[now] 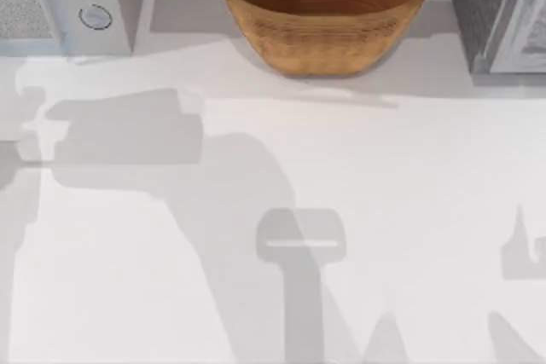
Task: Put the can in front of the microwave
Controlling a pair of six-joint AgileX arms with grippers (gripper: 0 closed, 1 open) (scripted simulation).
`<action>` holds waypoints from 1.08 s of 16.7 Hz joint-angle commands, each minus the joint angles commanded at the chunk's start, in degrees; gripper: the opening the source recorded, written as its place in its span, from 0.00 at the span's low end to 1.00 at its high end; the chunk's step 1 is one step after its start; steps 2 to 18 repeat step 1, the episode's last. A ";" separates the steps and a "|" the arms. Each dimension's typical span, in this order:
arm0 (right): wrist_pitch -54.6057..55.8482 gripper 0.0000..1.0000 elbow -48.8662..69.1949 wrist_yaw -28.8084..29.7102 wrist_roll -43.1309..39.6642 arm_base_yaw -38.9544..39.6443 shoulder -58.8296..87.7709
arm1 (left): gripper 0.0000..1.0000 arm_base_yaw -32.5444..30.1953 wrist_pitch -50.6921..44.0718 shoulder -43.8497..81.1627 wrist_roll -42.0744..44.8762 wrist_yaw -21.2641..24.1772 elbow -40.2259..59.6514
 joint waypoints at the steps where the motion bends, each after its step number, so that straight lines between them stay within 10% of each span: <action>1: 0.00 1.00 0.00 0.00 0.00 0.00 0.00 | 1.00 0.00 -0.11 0.00 0.00 0.00 0.11; 18: 0.00 1.00 0.00 0.00 0.00 0.00 0.00 | 1.00 0.00 -0.11 0.00 0.00 0.00 0.11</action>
